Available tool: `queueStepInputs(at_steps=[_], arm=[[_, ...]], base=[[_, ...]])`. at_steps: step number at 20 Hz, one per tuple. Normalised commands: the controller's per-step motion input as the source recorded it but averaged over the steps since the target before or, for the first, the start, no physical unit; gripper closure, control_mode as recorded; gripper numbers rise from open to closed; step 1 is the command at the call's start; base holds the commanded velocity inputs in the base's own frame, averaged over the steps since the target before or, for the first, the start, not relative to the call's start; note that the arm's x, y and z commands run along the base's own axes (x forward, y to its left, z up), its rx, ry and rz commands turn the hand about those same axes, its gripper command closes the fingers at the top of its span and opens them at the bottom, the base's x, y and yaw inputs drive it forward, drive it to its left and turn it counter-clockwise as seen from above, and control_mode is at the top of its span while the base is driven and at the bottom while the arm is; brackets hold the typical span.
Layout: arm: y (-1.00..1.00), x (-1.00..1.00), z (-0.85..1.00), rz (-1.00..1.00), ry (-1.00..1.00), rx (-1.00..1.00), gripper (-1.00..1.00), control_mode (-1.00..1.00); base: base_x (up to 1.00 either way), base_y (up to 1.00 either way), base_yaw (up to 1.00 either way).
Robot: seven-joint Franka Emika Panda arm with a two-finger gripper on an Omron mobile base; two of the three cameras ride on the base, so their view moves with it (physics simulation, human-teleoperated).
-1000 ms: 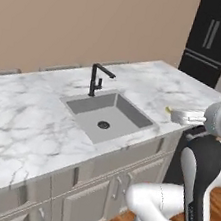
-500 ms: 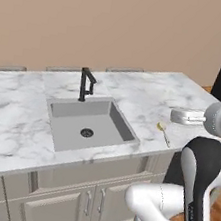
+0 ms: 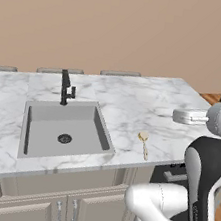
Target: Grab the spray bottle from the cabinet, then place it next to the cutting board for sanitizing. Then grab the dish brush from the countertop next to the sink and place it next to the cutting board.
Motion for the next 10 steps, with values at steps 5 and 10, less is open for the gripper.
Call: queueStepInputs(at_steps=[5,10], arm=[[0.0,0.0,0.0,0.0,0.0,0.0,-1.0,1.0],[0.0,0.44,-0.48,0.07,0.25,0.0,-1.0,-1.0]], base=[[0.43,-0.01,0.16],[0.05,0.0,0.06]])
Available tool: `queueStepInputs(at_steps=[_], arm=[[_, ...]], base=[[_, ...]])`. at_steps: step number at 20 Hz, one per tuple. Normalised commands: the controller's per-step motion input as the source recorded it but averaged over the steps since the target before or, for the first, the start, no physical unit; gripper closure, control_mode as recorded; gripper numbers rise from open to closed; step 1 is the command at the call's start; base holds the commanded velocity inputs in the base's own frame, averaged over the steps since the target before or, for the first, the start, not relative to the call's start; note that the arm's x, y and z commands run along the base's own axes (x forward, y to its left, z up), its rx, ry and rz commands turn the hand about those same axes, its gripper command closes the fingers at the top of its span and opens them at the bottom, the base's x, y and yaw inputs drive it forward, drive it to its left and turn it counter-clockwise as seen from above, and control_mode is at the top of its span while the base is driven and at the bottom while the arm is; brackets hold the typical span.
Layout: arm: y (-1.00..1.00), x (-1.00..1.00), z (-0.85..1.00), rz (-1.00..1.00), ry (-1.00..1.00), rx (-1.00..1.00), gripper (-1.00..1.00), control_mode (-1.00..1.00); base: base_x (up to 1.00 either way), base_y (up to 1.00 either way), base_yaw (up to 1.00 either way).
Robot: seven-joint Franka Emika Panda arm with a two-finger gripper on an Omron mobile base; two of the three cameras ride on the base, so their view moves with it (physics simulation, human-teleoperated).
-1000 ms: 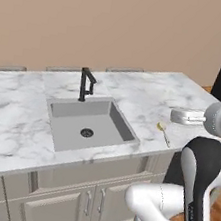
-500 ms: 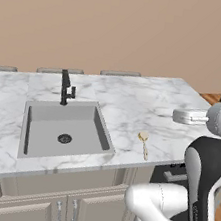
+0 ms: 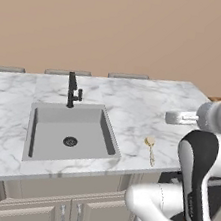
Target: Grab the spray bottle from the cabinet, then place it next to the cutting board for sanitizing. Then grab the dish brush from the countertop next to the sink and place it next to the cutting board.
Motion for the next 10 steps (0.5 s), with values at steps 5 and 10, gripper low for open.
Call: queueStepInputs(at_steps=[5,10], arm=[[-0.15,1.0,-1.0,0.15,0.54,-0.04,-1.0,-1.0],[-0.25,1.0,-1.0,0.07,0.35,-0.07,-1.0,-1.0]], base=[[0.0,0.0,0.0],[0.0,0.0,0.0]])
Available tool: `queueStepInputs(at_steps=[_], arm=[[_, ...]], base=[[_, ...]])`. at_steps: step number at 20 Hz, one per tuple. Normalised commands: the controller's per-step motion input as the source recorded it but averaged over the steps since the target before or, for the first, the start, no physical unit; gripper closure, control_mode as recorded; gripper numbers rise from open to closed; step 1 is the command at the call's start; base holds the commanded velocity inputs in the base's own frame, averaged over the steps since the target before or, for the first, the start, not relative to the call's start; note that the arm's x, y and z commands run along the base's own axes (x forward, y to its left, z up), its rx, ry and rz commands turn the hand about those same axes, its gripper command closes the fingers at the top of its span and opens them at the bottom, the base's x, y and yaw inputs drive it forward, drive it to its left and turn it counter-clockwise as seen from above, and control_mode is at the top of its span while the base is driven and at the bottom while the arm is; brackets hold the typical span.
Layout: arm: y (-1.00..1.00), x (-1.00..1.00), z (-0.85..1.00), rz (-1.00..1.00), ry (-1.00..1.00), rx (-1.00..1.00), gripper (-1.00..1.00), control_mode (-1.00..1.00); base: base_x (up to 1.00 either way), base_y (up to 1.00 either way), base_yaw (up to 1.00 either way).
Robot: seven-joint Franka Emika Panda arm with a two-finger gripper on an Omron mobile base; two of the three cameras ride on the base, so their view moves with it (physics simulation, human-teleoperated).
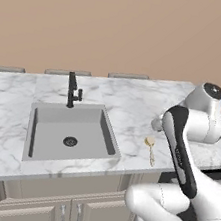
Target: Grab the spray bottle from the cabinet, then place it next to the cutting board for sanitizing. Then grab the dish brush from the countertop next to the sink and place it next to the cutting board.
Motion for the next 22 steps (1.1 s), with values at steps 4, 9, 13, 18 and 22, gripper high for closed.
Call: queueStepInputs(at_steps=[4,9,13,18,22], arm=[[-0.4,0.98,-1.0,0.01,0.26,-0.03,-1.0,-1.0],[-0.42,0.52,-1.0,0.0,0.16,0.0,-1.0,-1.0],[-0.01,0.0,-0.94,-0.04,0.22,0.0,-1.0,-1.0],[0.0,0.01,-0.62,-0.04,0.12,0.0,-1.0,-1.0],[0.0,0.15,-0.54,-0.01,0.08,0.0,-1.0,-1.0]], base=[[0.0,0.0,0.0],[0.0,0.0,0.0],[0.0,0.0,0.0],[0.0,0.0,0.0],[0.0,0.0,0.0]])
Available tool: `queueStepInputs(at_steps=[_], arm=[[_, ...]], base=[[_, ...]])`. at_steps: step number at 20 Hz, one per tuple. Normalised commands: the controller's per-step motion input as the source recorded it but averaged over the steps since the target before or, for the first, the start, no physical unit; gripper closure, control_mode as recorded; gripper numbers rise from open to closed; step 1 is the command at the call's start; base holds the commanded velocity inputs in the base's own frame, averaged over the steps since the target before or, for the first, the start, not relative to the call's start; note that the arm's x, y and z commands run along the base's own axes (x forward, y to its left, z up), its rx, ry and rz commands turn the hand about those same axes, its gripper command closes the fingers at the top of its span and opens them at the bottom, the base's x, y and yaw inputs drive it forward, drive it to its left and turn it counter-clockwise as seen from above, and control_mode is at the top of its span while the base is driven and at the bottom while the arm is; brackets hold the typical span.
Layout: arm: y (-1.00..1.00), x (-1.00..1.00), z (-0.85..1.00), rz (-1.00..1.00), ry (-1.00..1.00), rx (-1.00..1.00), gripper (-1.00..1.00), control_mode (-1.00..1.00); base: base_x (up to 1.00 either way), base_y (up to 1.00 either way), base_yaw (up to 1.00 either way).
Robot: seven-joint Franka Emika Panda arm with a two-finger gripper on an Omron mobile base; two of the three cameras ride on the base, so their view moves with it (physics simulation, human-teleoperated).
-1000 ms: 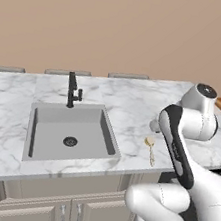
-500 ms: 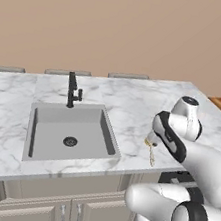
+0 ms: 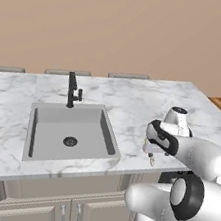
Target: Grab the spray bottle from the cabinet, then place it next to the cutting board for sanitizing. Then grab the dish brush from the countertop next to the sink and place it next to the cutting board.
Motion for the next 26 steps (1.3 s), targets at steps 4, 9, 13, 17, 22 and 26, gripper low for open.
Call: queueStepInputs(at_steps=[4,9,13,17,22,26], arm=[[0.0,0.56,-0.39,0.0,0.02,0.0,-1.0,-1.0],[-0.07,0.51,-0.32,0.0,0.0,0.0,-1.0,-1.0],[-0.03,0.53,-0.33,0.0,0.02,0.0,-1.0,-1.0],[0.0,0.55,-0.35,0.0,0.01,0.0,-1.0,-1.0],[0.0,0.2,-0.33,0.0,0.0,0.0,1.0,-1.0],[0.0,-0.01,-0.08,0.01,-0.15,0.0,1.0,-1.0]], base=[[0.0,0.0,0.0],[0.0,0.0,0.0],[0.0,0.0,0.0],[0.0,0.0,0.0],[0.0,0.0,0.0],[0.0,0.0,0.0]])
